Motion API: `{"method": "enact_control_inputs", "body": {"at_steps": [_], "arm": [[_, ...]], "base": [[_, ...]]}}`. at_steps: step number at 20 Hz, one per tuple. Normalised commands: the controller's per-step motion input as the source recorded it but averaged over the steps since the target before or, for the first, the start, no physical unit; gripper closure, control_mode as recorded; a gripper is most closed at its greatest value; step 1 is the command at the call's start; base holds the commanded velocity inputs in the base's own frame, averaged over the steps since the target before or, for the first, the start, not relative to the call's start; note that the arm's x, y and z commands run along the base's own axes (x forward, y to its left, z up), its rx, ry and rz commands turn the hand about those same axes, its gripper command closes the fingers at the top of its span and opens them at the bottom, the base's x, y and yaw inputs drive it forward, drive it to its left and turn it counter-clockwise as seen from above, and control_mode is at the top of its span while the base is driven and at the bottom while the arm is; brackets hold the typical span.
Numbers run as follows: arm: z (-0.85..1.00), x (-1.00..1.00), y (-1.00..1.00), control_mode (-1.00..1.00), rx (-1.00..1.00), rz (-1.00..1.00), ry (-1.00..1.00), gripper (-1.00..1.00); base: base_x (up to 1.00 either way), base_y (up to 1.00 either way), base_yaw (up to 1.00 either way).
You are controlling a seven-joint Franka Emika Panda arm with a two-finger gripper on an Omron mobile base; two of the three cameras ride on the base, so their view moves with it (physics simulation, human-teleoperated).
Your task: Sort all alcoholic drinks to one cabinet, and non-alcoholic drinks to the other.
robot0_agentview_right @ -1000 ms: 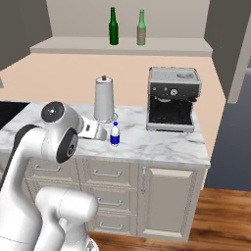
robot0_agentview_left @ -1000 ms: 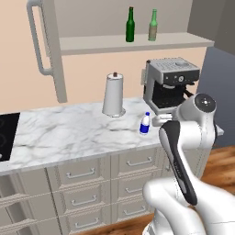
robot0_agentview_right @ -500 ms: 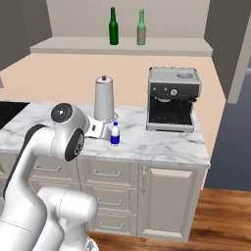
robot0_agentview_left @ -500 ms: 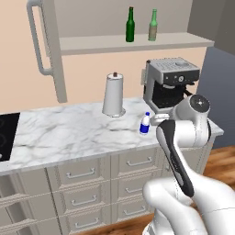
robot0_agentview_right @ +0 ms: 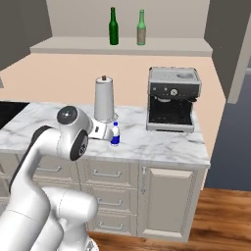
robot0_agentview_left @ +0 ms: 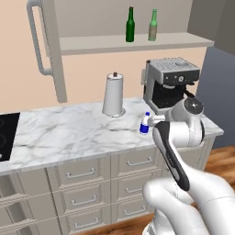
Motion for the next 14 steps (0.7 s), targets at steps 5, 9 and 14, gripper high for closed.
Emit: {"method": "enact_control_inputs", "body": {"at_steps": [5,9,14], "arm": [[-0.15,0.21,0.00,-1.00,0.00,0.00,0.00,-1.00],[-0.13,0.26,0.00,-1.00,0.00,0.00,0.00,-1.00],[-0.10,0.25,0.00,-1.00,0.00,0.00,0.00,-1.00]], "base": [[0.00,0.00,0.00],[0.00,0.00,0.00],[0.00,0.00,0.00]]}}
